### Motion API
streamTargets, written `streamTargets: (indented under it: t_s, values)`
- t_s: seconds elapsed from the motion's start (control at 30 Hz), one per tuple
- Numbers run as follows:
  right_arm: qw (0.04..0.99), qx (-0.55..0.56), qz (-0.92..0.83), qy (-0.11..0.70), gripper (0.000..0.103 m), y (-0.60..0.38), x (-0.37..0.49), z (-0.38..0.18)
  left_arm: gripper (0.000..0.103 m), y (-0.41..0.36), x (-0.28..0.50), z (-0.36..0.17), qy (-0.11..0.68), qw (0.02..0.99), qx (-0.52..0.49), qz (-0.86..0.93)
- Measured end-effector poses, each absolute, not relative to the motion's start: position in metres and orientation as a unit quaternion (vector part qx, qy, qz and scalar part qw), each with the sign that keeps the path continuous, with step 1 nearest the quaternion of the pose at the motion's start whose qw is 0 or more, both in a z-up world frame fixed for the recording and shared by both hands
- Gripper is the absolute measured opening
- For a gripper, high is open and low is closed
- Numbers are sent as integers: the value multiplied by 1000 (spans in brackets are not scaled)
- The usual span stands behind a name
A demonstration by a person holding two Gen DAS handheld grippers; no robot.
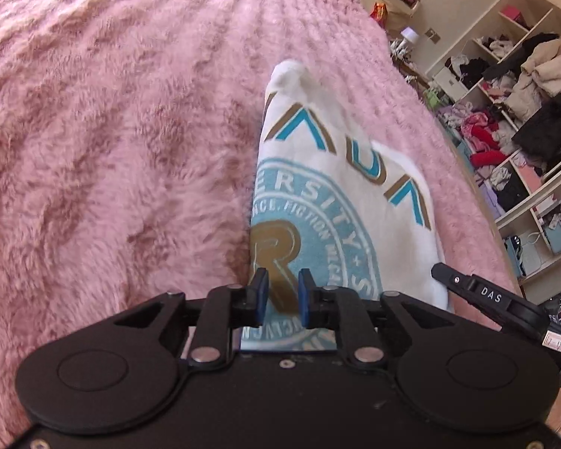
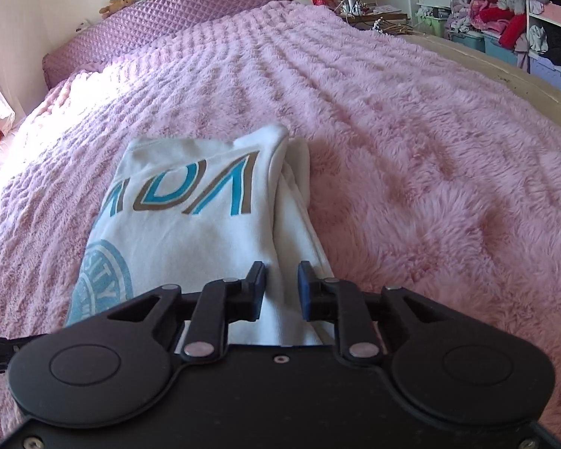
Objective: Fold small clothes
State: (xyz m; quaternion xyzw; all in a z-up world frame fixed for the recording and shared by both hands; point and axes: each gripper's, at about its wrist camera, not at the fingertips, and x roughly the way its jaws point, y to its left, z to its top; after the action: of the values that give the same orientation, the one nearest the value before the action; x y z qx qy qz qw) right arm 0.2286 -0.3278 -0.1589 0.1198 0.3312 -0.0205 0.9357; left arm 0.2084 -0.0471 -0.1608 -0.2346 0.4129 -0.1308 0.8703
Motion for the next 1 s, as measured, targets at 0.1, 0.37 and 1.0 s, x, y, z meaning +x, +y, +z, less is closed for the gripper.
streamTargets:
  t_s: [0.1,0.37,1.0]
  values:
    - [938,136,-7,318,23,-332,252,-150,35,-45,246,-155,395,878,-242,-117]
    - [921,229,-1,315,41,-358,331,-163,54,-23,368,-198,418,817,-388,-83]
    - [917,211,-27,337,9,-368,402,-183,4,-77,485,-199,420,845,-323,-66]
